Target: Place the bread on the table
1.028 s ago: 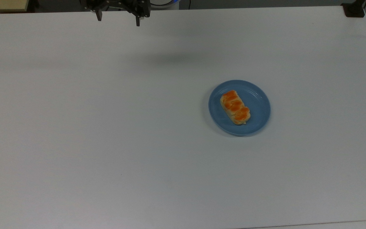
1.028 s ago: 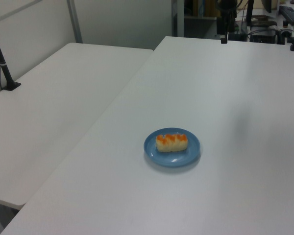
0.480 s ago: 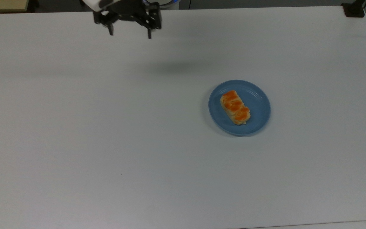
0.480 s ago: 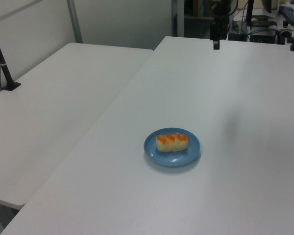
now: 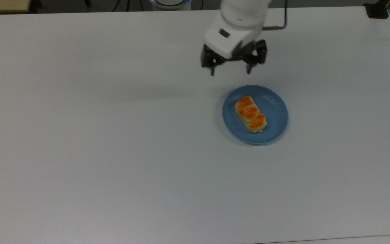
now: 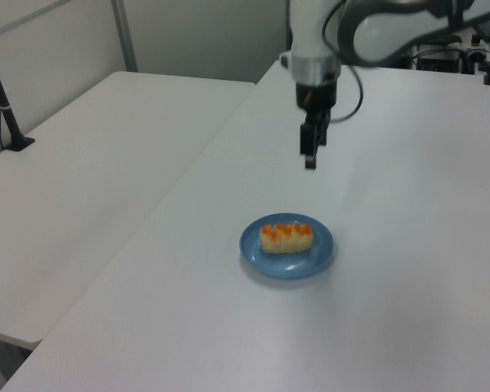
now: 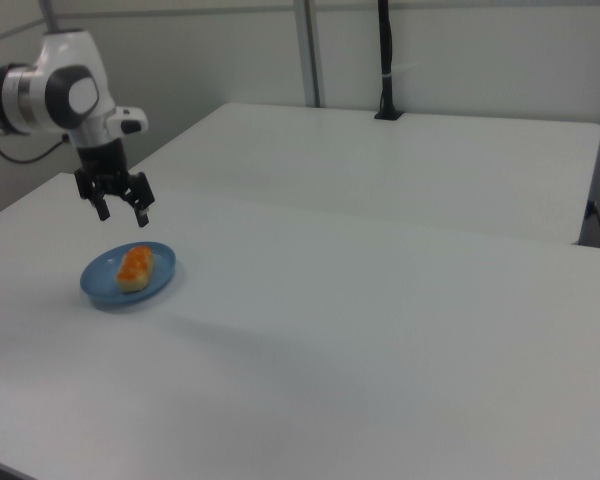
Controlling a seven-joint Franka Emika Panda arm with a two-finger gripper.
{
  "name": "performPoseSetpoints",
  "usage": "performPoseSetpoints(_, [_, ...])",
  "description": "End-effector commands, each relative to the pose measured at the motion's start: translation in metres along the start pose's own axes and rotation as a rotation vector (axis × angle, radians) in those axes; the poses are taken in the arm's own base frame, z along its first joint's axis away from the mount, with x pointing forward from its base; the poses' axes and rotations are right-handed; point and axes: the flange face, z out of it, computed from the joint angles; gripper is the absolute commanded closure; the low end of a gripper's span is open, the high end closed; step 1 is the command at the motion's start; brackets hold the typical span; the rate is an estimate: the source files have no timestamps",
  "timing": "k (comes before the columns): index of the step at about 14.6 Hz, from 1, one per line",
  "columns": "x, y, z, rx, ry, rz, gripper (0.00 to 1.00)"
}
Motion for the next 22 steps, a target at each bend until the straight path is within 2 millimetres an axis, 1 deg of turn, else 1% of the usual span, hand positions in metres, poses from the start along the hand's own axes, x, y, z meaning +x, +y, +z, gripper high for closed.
performPoseSetpoints(1, [0.02,-0.031,0.078,-0.032,0.007,0.037,0.0])
performPoseSetpoints(2, [0.023,-0.033,0.098,-0.055,-0.007,0.03,0.0])
performPoseSetpoints(3, [0.023,-0.044,0.113,-0.073,-0.004,0.005,0.0])
performPoseSetpoints(4, [0.023,-0.06,0.131,-0.081,-0.001,-0.02,0.0])
performPoseSetpoints(5, [0.026,-0.066,0.142,-0.085,0.001,-0.023,0.0])
performPoseSetpoints(6, [0.027,-0.068,0.151,-0.087,0.006,-0.01,0.0])
performPoseSetpoints(7, [0.029,-0.07,0.151,-0.081,0.023,-0.008,0.02])
performPoseSetpoints(8, [0.029,-0.07,0.15,-0.08,0.026,-0.007,0.08])
performPoseSetpoints(11, [0.029,-0.07,0.148,-0.077,0.029,-0.006,0.57])
performPoseSetpoints(13, [0.029,-0.07,0.146,-0.071,0.03,0.0,0.6])
performPoseSetpoints(14, [0.029,-0.07,0.146,-0.07,0.029,0.001,0.68])
performPoseSetpoints(15, [0.03,-0.069,0.142,-0.067,0.033,0.002,0.72])
performPoseSetpoints(16, [0.03,-0.068,0.131,-0.061,0.042,0.005,0.72])
performPoseSetpoints(17, [0.029,-0.057,0.099,-0.047,0.069,0.018,0.72])
performPoseSetpoints(18, [0.024,-0.04,0.069,-0.049,0.055,0.033,0.72])
performPoseSetpoints(19, [0.018,-0.007,0.033,-0.043,0.04,0.038,0.72])
performPoseSetpoints(20, [0.01,0.014,0.011,-0.04,0.019,0.005,0.72])
performPoseSetpoints(21, [-0.008,0.045,0.0,-0.043,-0.061,-0.07,0.72])
performPoseSetpoints(22, [-0.017,0.074,-0.006,-0.04,-0.106,-0.095,0.72])
